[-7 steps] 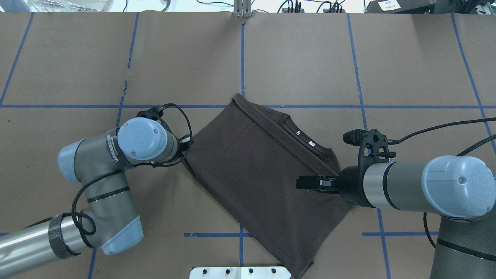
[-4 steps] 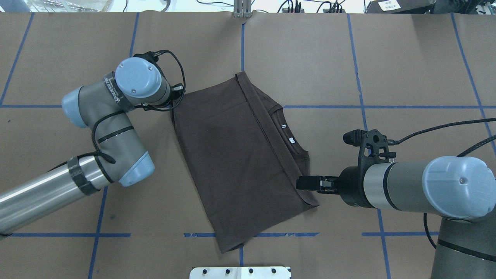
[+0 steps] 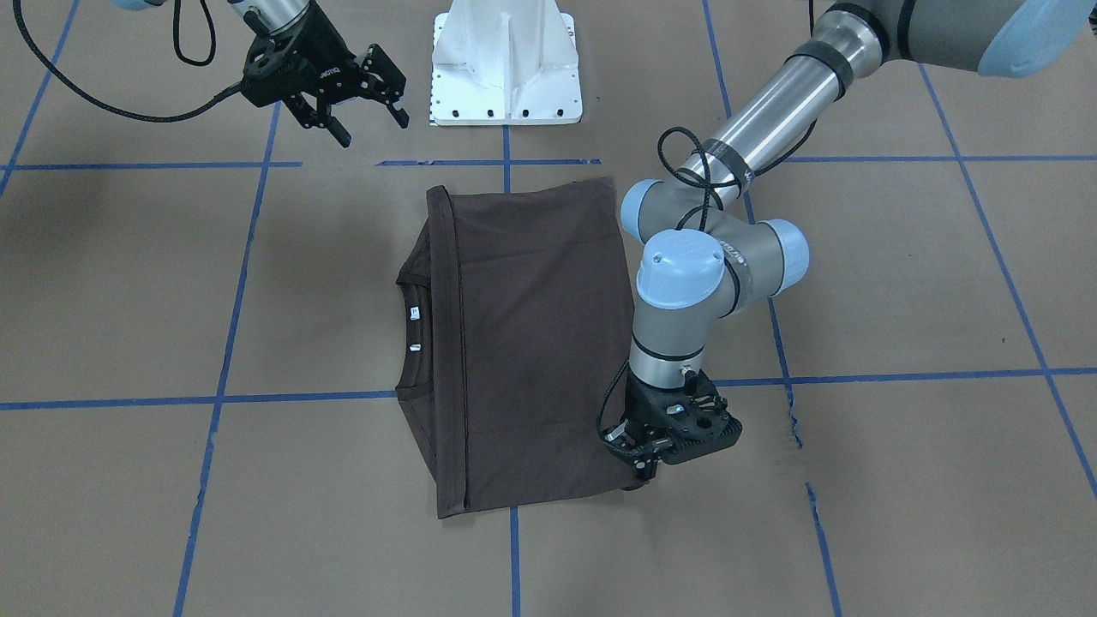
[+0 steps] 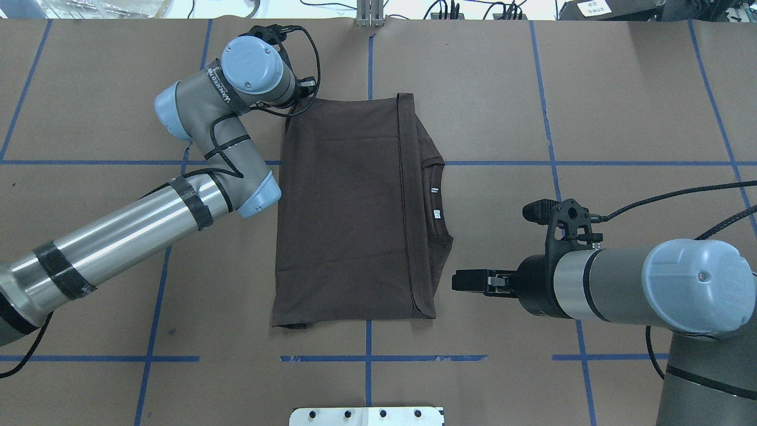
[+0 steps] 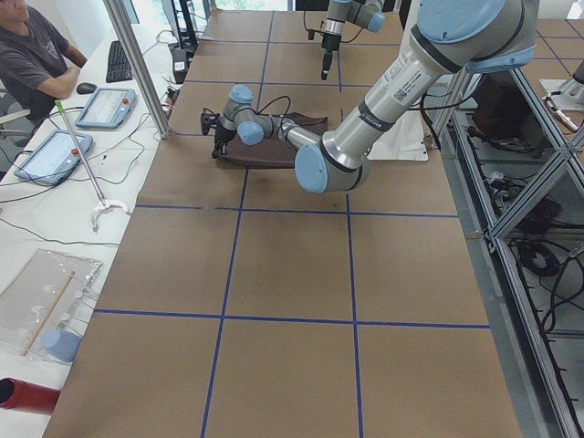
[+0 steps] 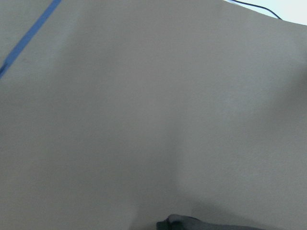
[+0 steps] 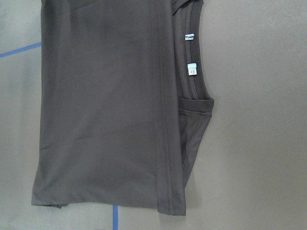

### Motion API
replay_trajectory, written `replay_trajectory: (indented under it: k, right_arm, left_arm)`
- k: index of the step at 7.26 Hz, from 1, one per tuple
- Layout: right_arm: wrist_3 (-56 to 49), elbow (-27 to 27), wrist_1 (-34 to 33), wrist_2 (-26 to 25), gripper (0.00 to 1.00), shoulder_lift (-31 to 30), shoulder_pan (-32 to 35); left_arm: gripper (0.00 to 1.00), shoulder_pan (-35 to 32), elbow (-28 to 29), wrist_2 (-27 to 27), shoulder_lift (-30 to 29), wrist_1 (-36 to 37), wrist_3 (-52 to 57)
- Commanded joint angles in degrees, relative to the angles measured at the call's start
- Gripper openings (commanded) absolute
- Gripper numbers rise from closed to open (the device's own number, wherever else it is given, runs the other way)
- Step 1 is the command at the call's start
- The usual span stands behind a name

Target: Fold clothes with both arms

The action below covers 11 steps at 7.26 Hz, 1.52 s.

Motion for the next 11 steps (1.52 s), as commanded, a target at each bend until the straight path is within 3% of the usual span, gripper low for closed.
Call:
replay_trajectory:
  k: [1,2,3,5,6,7,8,10,11]
  right_arm:
    - [0.00,0.30,0.07,0.59,1.00,0.22,0.06]
    - [0.00,0.30,0.07,0.77,1.00,0.40,0.06]
    - [-0.09,0.30,0.07,1.12,1.00,0.57,-0.03]
    - [-0.17,-0.74,-0.63,1.21,1.00,0.66,-0.20]
    - [-0.26,-0.75,-3.33,1.21,1.00,0.84,-0.64]
    - [-0.96,-1.10,-8.06,1.21,1.00,3.19,-0.65]
    - [-1.05,-2.06,-15.33,1.12,1.00,7.82,-0.65]
    - [-4.54,-7.93,-25.90,0.95,1.00,17.41,-0.30]
    - [-6.31,-10.66,-27.69,0.69,1.00,19.80,-0.29]
  left_arm:
    - [0.00,0.18,5.45,1.14,-3.60,-4.01,0.93]
    - [0.00,0.18,5.46,1.14,-3.51,-4.90,0.93]
    - [0.99,0.18,5.37,1.14,-3.34,-6.13,1.19]
    - [1.00,-2.00,4.15,0.10,-3.25,-5.71,1.98]
    - [1.00,-3.67,2.92,-7.04,-3.07,-4.48,4.95]
    - [1.00,-4.30,-3.36,-10.51,-0.98,0.57,7.85]
    - [1.00,-4.22,-13.60,-10.72,3.65,6.63,8.22]
    - [1.00,-4.04,-29.54,-13.60,12.79,12.03,8.14]
    - [1.00,-3.86,-33.96,-14.49,15.71,13.10,7.62]
